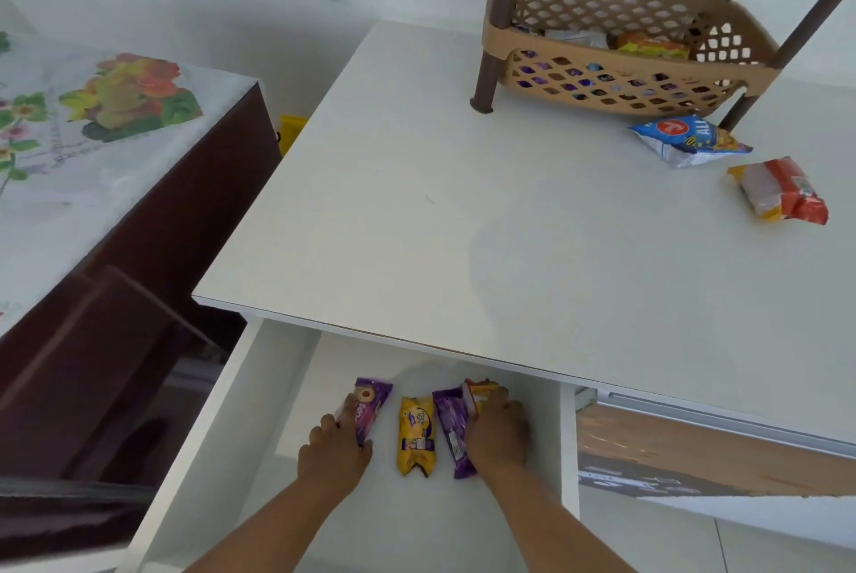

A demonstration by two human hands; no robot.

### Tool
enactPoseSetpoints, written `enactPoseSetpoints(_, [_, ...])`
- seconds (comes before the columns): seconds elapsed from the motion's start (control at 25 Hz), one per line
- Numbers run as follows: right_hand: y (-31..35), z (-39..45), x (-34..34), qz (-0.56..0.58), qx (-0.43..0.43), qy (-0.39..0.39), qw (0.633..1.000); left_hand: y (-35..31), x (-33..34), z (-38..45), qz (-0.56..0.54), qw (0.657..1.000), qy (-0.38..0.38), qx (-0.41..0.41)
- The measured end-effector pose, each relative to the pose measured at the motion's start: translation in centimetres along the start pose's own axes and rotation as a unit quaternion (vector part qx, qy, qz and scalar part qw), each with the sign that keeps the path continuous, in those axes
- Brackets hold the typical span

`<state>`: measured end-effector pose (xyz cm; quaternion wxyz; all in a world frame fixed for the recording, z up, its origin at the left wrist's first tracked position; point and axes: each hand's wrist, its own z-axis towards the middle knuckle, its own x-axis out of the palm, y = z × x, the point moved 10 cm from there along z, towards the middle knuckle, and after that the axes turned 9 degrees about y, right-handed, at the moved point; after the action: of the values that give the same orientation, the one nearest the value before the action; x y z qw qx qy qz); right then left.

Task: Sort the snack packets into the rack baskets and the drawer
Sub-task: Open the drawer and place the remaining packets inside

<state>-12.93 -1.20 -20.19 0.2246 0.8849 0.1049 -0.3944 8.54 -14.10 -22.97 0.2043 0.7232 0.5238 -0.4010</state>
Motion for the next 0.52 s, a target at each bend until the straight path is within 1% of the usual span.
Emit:
enactPoseSetpoints(0.16, [-0.4, 1.0, 0.9, -0.02, 0.012, 0.01, 1.0, 0.1, 1.8, 0.3, -0.022, 0.999, 0.034, -0.003])
enactPoseSetpoints(0.32, [-1.2, 1.1, 1.9, -0.038, 0.036, 0.029, 0.998, -0.3, 2.4, 0.7, -0.059, 0.996, 0.071, 0.021])
enactPoseSetpoints(0.4, [-1.1, 0.9, 2.2, -0.024, 0.039, 0.035, 0.998, -0.5, 2.5, 0.6, -0.079, 0.992, 0.088, 0.036])
enactPoseSetpoints(0.44, [-1.0, 0.9, 2.1, -0.009, 0.039, 0.037, 0.998, -0.6, 2.4, 0.5, -0.068, 0.993, 0.09, 0.042])
enactPoseSetpoints(0.52, [0.1, 0.7, 1.3, 0.013, 0.019, 0.024, 0.999, -1.1, 1.4, 0.1, 0.01, 0.996, 0.069, 0.055])
